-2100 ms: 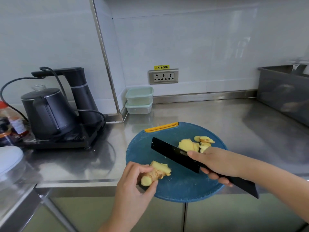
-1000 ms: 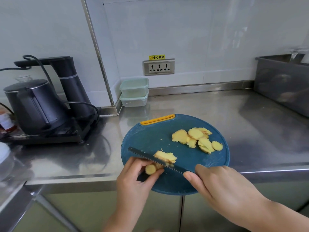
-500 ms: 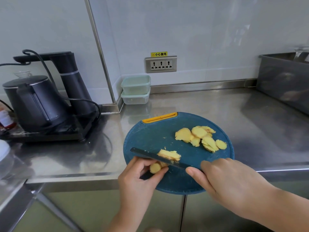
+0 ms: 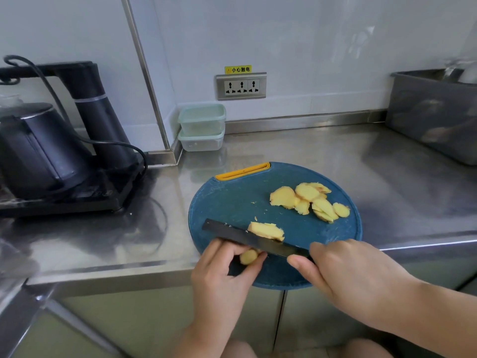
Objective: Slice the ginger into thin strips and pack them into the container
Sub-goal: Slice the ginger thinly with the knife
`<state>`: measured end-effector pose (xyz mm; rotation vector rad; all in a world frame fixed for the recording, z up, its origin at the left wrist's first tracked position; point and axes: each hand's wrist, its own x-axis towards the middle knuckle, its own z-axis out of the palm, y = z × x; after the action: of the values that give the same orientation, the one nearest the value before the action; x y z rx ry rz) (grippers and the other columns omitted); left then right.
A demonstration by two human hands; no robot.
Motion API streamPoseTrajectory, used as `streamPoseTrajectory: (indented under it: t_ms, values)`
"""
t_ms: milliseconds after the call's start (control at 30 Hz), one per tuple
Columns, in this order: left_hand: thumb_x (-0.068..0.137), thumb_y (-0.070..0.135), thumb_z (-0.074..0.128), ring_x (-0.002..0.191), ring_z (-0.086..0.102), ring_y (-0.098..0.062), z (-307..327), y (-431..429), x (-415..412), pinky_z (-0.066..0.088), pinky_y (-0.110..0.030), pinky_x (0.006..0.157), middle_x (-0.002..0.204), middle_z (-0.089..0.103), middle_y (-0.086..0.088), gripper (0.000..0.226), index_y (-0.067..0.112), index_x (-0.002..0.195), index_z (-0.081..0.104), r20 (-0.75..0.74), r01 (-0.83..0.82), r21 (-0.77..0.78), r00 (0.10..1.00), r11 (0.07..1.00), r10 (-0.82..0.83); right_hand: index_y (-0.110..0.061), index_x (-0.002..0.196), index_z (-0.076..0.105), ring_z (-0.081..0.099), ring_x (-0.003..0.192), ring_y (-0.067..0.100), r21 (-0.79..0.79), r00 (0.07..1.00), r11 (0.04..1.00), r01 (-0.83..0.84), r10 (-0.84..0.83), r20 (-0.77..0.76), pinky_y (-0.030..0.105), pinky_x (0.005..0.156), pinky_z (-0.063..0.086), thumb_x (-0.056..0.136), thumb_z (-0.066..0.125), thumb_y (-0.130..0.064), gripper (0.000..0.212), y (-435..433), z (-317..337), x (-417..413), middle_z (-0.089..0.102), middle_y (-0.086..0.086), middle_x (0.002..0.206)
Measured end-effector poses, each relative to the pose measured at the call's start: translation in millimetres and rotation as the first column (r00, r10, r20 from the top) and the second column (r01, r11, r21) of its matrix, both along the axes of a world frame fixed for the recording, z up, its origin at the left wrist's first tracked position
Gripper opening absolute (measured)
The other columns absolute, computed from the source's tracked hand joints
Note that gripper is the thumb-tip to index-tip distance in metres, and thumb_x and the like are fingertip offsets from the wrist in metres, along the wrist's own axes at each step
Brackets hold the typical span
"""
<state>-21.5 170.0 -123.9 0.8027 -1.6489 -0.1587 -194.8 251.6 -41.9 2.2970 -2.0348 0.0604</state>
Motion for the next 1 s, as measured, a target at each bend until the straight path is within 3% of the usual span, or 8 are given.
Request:
streamPoseTrajectory:
  t_ms: [200,367,500,567,700,833,1000]
  values:
    - [0.067,0.025,0.082,0.065,0.057,-0.005,-0.3,-2.0,0.8,0.046,-0.017,0.058,0.073,0.058,0.014,0.02,0.013,0.066,0.065,0.013,0.005,-0.008,1.0,1.0,-0.005,-0.026,0.09,0.049,0.059,0.078,0.014,0.08,0.999,0.997,0.002,-0.006,0.045,0.024,0.07,0.047,0.066,-0.021,-0.066,0.084,-2.9,12.8,6.2,0.052,-0.006,0.077]
    - [0.066,0.023,0.083,0.065,0.056,-0.004,-0.4,-2.4,0.6,0.044,-0.013,0.06,0.073,0.059,0.013,0.02,0.013,0.066,0.066,0.028,0.003,-0.017,1.0,1.0,-0.002,-0.025,0.087,0.049,0.055,0.072,0.013,0.105,1.0,0.994,0.02,-0.02,-0.004,0.024,0.067,0.046,0.067,-0.026,-0.069,0.089,-9.9,17.4,11.3,0.048,-0.006,0.072]
    - [0.073,0.027,0.074,0.065,0.051,-0.002,0.2,-0.8,-1.2,0.039,-0.008,0.061,0.072,0.055,0.014,0.021,0.011,0.064,0.065,0.024,0.01,-0.038,1.0,0.999,-0.009,-0.019,0.085,0.052,0.048,0.069,0.021,0.102,0.999,0.995,0.015,-0.011,-0.037,0.029,0.065,0.041,0.092,0.005,-0.064,0.065,-25.5,20.1,32.8,0.041,-0.004,0.067]
    - [0.073,0.026,0.071,0.065,0.05,-0.002,1.6,-0.5,-1.6,0.038,-0.007,0.061,0.073,0.053,0.015,0.017,0.013,0.066,0.064,0.015,0.019,-0.028,1.0,0.999,-0.019,-0.017,0.083,0.055,0.048,0.068,0.021,0.093,0.999,0.996,0.015,-0.012,-0.036,0.03,0.064,0.042,0.095,0.011,-0.061,0.064,-32.5,20.2,39.7,0.042,-0.003,0.066]
    - [0.076,0.03,0.073,0.068,0.055,-0.001,4.6,0.0,-0.8,0.044,-0.011,0.061,0.076,0.055,0.017,0.016,0.023,0.076,0.058,-0.005,0.048,-0.001,0.999,0.999,-0.048,-0.017,0.078,0.055,0.053,0.069,0.02,0.099,0.999,0.994,0.039,-0.04,0.011,0.029,0.066,0.045,0.095,0.012,-0.061,0.065,-31.7,22.4,38.7,0.047,-0.002,0.068]
    - [0.067,0.019,0.085,0.079,0.061,0.001,4.8,0.3,0.9,0.053,-0.02,0.066,0.08,0.062,0.012,0.022,0.011,0.073,0.066,0.006,0.048,0.027,0.999,0.998,-0.048,-0.019,0.07,0.046,0.053,0.065,0.016,0.159,0.993,0.982,0.098,-0.106,0.047,0.03,0.07,0.051,0.092,0.008,-0.063,0.062,-16.3,25.8,20.5,0.049,-0.002,0.068]
    - [0.059,0.01,0.088,0.084,0.06,0.005,3.0,2.1,0.1,0.051,-0.013,0.072,0.081,0.062,0.011,0.025,0.008,0.073,0.068,0.035,0.053,0.021,0.998,0.998,-0.054,-0.019,0.07,0.048,0.048,0.06,0.012,0.206,0.986,0.969,0.136,-0.154,0.07,0.03,0.072,0.052,0.074,-0.006,-0.067,0.072,-2.8,26.1,3.8,0.049,-0.003,0.067]
